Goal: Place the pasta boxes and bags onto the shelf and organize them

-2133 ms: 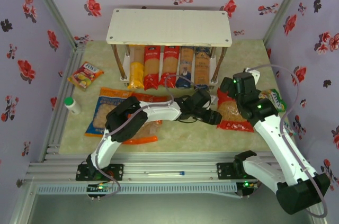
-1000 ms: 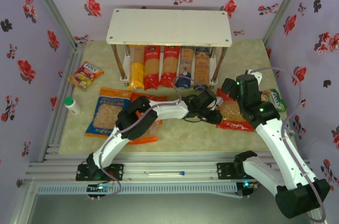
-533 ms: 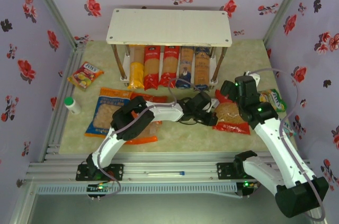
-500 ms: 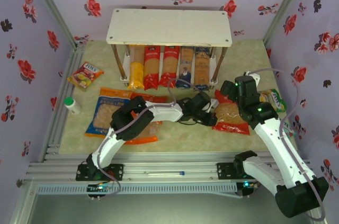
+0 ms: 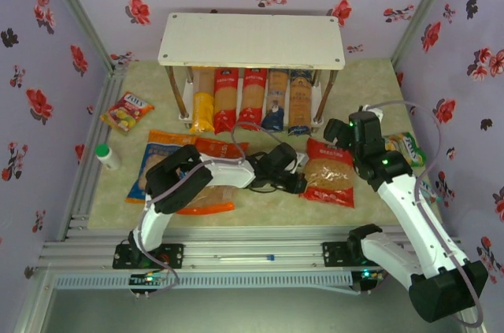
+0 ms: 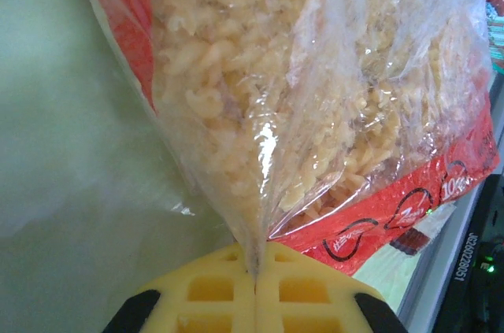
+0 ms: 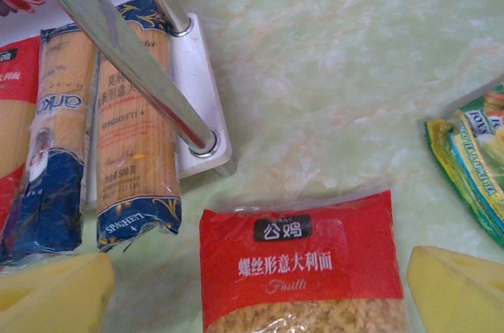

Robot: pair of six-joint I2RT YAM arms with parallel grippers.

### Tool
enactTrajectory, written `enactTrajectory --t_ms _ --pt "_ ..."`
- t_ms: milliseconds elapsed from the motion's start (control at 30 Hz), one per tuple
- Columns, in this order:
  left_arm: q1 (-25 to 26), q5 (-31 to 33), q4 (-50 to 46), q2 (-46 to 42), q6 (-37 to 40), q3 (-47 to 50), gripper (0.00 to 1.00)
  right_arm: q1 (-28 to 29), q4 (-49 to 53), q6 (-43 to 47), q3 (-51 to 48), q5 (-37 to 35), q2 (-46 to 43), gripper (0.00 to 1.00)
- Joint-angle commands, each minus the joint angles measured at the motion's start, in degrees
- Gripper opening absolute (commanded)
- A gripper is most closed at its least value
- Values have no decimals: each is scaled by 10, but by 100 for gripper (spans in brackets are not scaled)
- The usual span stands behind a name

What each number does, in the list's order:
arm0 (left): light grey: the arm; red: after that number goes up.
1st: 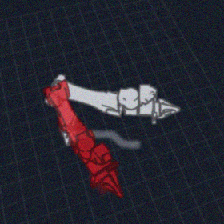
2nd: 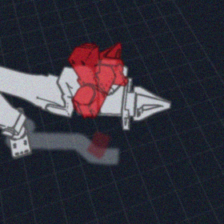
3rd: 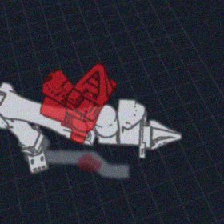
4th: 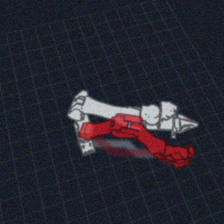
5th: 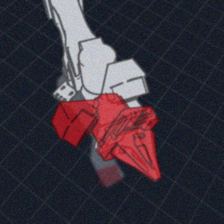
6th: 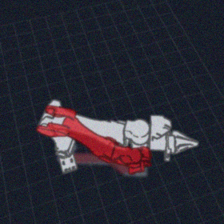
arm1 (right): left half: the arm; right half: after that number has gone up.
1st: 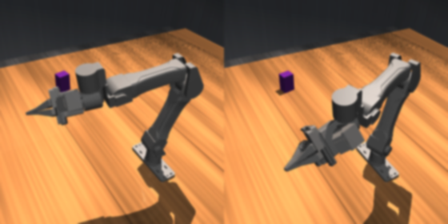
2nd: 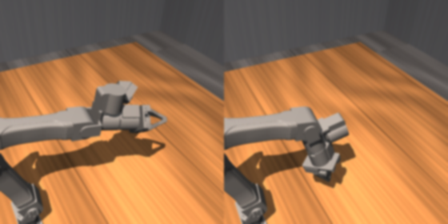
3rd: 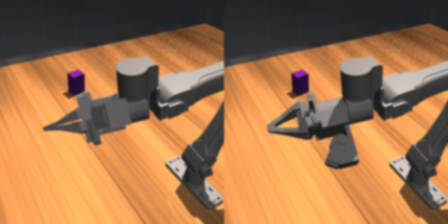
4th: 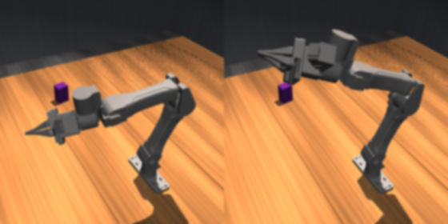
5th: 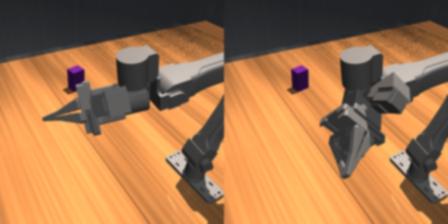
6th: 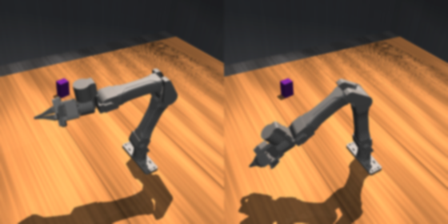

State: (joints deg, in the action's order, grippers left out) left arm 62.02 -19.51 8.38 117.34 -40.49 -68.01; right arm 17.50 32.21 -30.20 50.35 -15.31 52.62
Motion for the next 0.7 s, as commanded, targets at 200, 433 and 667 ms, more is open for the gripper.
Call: enactTrajectory --t_ms 200,433,667 --pt "-20 70 -17 -52 -35 109 0 1 -23 -11 -1 35 16 96" --pt "-29 89 -15 -92 -38 149 0 16 -27 -11 7 35 34 96" --pt "-30 102 -15 -122 -44 181 0 35 -29 -11 15 24 43 96"
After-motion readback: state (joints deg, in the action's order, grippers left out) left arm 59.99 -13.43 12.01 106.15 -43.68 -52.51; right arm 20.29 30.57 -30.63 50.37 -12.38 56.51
